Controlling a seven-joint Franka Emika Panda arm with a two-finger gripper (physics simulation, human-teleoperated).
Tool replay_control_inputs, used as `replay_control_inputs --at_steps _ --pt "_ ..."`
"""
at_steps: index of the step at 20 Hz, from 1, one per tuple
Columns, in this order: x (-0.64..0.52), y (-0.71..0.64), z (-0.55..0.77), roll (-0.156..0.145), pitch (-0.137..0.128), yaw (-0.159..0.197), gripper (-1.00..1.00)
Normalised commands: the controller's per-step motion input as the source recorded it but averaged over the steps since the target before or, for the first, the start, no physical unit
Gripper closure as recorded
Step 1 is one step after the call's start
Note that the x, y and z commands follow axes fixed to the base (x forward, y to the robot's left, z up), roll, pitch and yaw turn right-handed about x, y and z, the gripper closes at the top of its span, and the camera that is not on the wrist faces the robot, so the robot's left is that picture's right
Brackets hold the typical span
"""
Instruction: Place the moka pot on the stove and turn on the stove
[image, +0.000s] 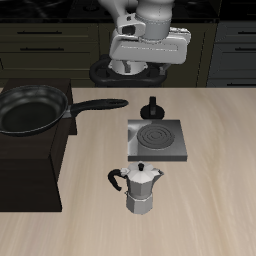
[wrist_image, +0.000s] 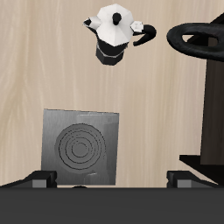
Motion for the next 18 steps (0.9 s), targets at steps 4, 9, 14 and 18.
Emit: replay_control_inputs --at_steps 4,9,14,18 --pt "0.26 0.32 0.15 0.001 -0.015 0.004 -1.0" --pt "0.25 0.18 0.1 0.002 -0.011 -0.01 -1.0" --pt "0.21 0.11 0.07 -0.016 -0.005 0.011 -1.0" --pt "0.22 0.05 0.07 0.0 -0.01 -0.008 -1.0"
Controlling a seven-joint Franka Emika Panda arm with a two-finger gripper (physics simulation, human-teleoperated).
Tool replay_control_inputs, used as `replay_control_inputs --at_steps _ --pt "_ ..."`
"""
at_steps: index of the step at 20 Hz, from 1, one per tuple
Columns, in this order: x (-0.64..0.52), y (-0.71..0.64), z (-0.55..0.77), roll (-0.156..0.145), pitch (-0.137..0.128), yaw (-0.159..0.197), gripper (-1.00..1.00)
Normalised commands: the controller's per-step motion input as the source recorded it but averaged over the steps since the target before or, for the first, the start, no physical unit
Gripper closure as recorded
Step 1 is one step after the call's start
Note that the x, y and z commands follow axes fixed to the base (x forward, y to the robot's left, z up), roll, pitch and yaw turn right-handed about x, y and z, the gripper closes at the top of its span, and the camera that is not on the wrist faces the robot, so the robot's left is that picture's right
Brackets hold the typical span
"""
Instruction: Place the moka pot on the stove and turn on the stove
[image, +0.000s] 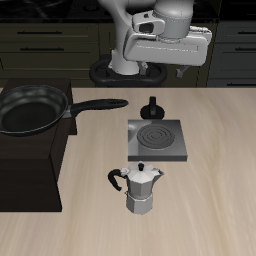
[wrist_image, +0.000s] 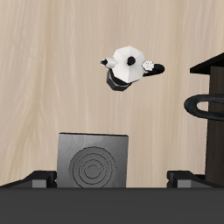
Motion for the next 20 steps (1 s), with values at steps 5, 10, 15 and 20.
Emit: replay_control_inputs --at_steps 5,10,15,20 --pt "0.21 0.02 0.05 -0.006 0.0 0.008 -1.0" --pt "0.21 -0.02 0.0 -0.008 -0.007 0.014 -1.0" --pt "0.25 -0.15 -0.09 -0.023 0.009 0.014 -1.0" --pt "0.22 -0.15 0.01 -0.002 -0.01 -0.01 -1.0"
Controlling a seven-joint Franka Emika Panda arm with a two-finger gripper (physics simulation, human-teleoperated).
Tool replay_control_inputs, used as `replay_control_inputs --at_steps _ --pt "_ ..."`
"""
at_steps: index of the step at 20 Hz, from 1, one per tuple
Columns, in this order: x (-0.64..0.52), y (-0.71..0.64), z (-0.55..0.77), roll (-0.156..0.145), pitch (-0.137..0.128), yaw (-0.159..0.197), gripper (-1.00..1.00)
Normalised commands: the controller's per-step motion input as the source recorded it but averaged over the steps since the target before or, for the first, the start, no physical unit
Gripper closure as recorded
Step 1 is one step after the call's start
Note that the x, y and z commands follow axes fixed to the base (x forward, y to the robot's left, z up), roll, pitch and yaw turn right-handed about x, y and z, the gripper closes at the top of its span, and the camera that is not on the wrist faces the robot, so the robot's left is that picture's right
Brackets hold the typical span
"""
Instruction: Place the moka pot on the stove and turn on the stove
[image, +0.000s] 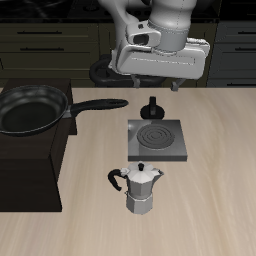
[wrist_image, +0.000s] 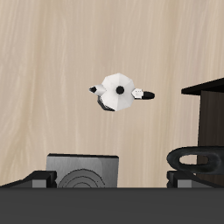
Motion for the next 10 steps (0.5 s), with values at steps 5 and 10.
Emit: replay_control_inputs --at_steps 5,10 --pt "0.2 -0.32 0.08 -0.043 -0.005 -0.014 -1.0" --pt "0.13 -0.19 0.06 -0.008 -0.028 0.04 -1.0"
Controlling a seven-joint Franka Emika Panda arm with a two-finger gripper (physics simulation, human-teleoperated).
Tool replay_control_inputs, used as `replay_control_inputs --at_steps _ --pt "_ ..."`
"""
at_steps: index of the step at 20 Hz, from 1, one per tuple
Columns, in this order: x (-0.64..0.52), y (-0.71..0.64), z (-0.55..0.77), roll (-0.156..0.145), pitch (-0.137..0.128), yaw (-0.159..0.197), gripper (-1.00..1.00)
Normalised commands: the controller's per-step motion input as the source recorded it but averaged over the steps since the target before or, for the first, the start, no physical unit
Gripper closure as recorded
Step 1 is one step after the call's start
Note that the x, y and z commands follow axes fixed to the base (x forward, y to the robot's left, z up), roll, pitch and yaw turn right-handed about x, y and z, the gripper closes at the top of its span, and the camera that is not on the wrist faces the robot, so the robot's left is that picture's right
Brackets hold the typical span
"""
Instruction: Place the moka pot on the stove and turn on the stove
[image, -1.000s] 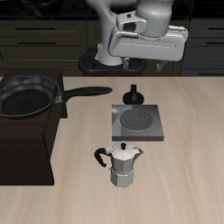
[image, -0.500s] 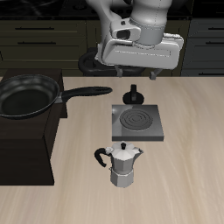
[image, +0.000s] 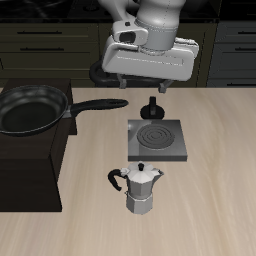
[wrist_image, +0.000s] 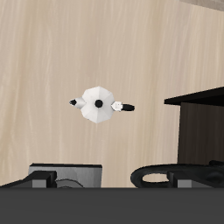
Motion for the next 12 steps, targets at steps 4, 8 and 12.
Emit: replay_control_inputs --at_steps 4,8,12 --pt "0.12 -0.15 -0.03 -0.007 -0.047 0.041 -1.0" --pt "0.13 -0.06 -0.13 -0.007 -0.012 0.039 -1.0" --pt "0.13 -0.03 -0.27 -0.011 0.015 0.034 -1.0"
